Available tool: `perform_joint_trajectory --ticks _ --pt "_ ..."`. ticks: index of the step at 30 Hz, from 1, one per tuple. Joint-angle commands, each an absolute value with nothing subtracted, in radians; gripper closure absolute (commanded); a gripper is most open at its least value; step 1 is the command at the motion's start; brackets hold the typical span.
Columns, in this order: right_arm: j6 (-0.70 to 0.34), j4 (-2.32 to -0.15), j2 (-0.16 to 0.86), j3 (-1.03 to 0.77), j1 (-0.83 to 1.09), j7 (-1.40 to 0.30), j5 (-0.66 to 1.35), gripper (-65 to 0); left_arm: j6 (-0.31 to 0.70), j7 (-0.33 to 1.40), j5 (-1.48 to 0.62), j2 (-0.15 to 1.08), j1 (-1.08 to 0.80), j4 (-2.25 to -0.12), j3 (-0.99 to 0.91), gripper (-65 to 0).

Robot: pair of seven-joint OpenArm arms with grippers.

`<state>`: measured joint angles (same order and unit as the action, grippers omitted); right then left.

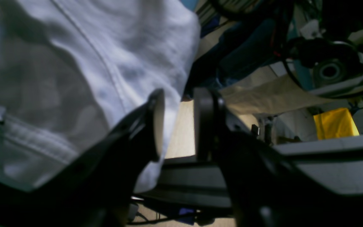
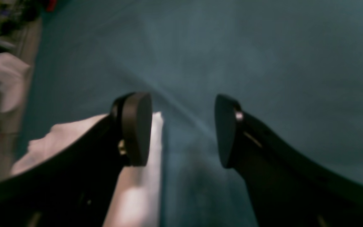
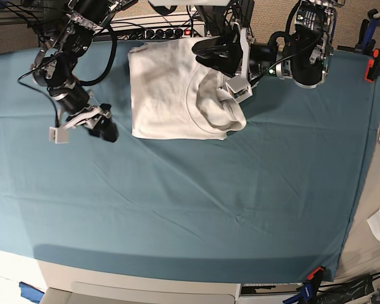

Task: Fold the T-shirt properly
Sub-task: 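Move the left gripper to the bunched shirt edge beside the stack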

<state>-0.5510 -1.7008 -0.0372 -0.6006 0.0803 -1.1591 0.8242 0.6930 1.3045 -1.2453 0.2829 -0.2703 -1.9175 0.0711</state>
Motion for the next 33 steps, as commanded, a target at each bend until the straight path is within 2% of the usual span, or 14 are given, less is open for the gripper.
perform_joint_trajectory --ticks 1,9,16,25,30,31,33 --pt "-0.562 -1.692 -0.033 -0.595 0.064 -1.159 0.870 -32.0 0.698 1.285 -1.274 0.286 -0.266 -1.933 0.069 -17.9" --pt "-0.591 -1.530 -0.034 -0.582 0.014 -1.231 0.977 -32.0 0.698 1.285 -1.266 0.286 -0.266 -1.933 0.069 -17.9" --pt "-0.595 -1.528 -0.033 -0.574 0.011 -1.249 0.988 -32.0 0.698 1.279 -1.249 0.286 -0.266 -1.933 0.069 -17.9" --pt "-0.596 -1.528 -0.033 -0.437 0.011 -1.253 0.967 -32.0 0.698 1.259 -1.209 0.286 -0.266 -1.933 0.069 -17.9" --pt "-0.609 -1.528 -0.033 -0.421 0.011 -1.246 0.962 -31.9 0.698 1.259 -1.203 0.286 -0.266 -1.933 0.069 -17.9" --pt "-0.609 -1.528 -0.033 -0.421 0.011 -1.241 0.950 -30.4 0.698 1.259 -1.203 0.286 -0.266 -1.933 0.069 -17.9" --pt "-0.609 -1.528 -0.033 -0.421 0.011 -1.236 0.929 -19.0 0.698 1.259 -1.203 0.286 -0.266 -1.933 0.069 -17.9"
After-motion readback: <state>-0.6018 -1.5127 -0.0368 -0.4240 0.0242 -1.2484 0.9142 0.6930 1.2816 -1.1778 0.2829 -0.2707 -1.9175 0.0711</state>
